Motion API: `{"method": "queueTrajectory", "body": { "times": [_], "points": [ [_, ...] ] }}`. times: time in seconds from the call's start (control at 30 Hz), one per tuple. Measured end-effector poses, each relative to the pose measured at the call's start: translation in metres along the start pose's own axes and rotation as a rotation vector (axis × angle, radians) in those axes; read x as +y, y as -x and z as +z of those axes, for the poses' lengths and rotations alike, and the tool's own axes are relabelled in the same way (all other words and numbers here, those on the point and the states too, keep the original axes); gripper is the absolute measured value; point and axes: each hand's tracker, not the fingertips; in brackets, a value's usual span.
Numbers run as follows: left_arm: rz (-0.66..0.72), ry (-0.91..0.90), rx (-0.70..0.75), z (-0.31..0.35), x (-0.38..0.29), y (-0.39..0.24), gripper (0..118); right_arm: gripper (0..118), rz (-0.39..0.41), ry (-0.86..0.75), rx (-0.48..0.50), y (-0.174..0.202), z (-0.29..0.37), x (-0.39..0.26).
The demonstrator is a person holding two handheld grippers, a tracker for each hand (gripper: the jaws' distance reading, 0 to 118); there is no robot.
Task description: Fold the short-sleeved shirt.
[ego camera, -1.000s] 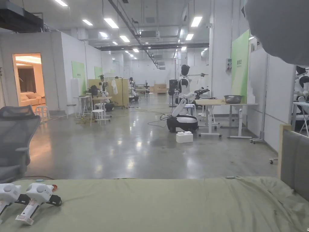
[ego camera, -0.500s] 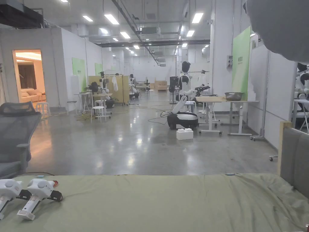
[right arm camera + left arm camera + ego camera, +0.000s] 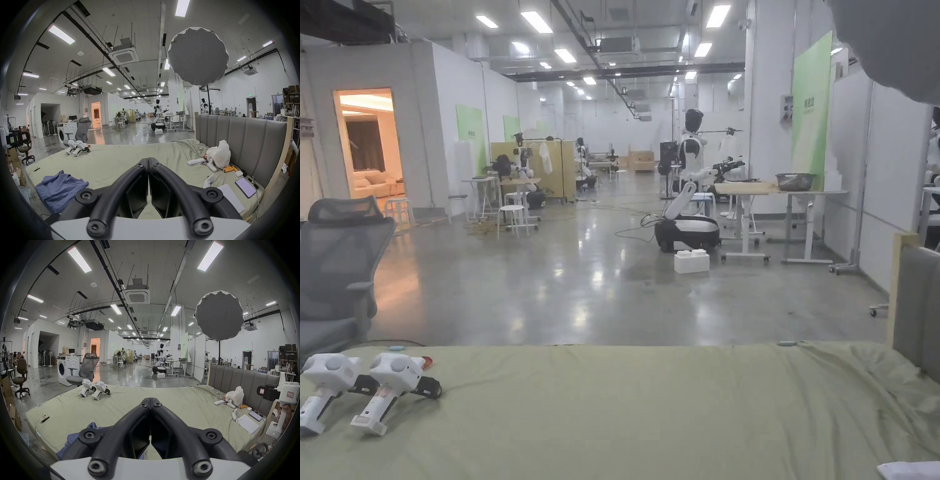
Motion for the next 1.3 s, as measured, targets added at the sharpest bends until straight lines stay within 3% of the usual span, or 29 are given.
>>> {"method": "queueTrajectory", "body": {
  "times": [0.17, 0.27, 0.33, 0.37, 0.4, 0.47, 0.67, 0.83, 0.97, 1.07, 1.13, 1.17, 1.23, 1.3],
  "points": [
    [0.066, 0.119, 0.048, -0.004, -0.012, 0.024, 4, 0, -0.008, 0.044, 0.022, 0.0, -0.003, -0.014],
    [-0.031, 0.224, 0.106, -0.008, -0.026, 0.039, 8, 0, -0.024, 0.092, 0.033, 0.0, -0.008, -0.028],
    [-0.001, 0.342, 0.08, -0.016, -0.043, 0.054, 27, 0, -0.04, 0.134, 0.044, -0.001, -0.014, -0.039],
    [0.035, 0.396, 0.058, -0.02, -0.051, 0.061, 42, 0, -0.047, 0.15, 0.048, 0.0, -0.016, -0.043],
    [0.078, 0.478, 0.029, -0.028, -0.062, 0.071, 64, 0, -0.052, 0.167, 0.049, 0.001, -0.02, -0.048],
    [0.109, 0.563, 0.047, -0.047, -0.086, 0.086, 80, 0, -0.06, 0.201, 0.055, 0.001, -0.025, -0.055],
    [0.184, 0.727, 0.13, -0.124, -0.169, 0.133, 92, 0, -0.083, 0.308, 0.061, 0.0, -0.043, -0.076],
    [0.079, 0.808, 0.144, -0.186, -0.223, 0.157, 92, 0, -0.118, 0.41, 0.024, -0.006, -0.053, -0.095],
    [0.047, 0.883, 0.136, -0.213, -0.249, 0.161, 97, 0, -0.101, 0.449, 0.014, -0.006, -0.056, -0.101],
    [0.057, 0.879, 0.15, -0.216, -0.255, 0.16, 86, 0, -0.104, 0.471, 0.014, -0.006, -0.057, -0.106],
    [0.054, 0.889, 0.15, -0.215, -0.253, 0.159, 61, 0, -0.114, 0.482, 0.017, -0.006, -0.055, -0.11],
    [0.055, 0.888, 0.129, -0.214, -0.25, 0.157, 40, 0, -0.123, 0.491, 0.023, -0.006, -0.055, -0.111],
    [0.049, 0.877, 0.11, -0.213, -0.245, 0.153, 34, 0, -0.132, 0.498, 0.034, -0.005, -0.053, -0.112],
    [0.033, 0.892, 0.146, -0.216, -0.245, 0.151, 1, 0, -0.134, 0.494, 0.039, -0.005, -0.047, -0.109]
  ]
}}
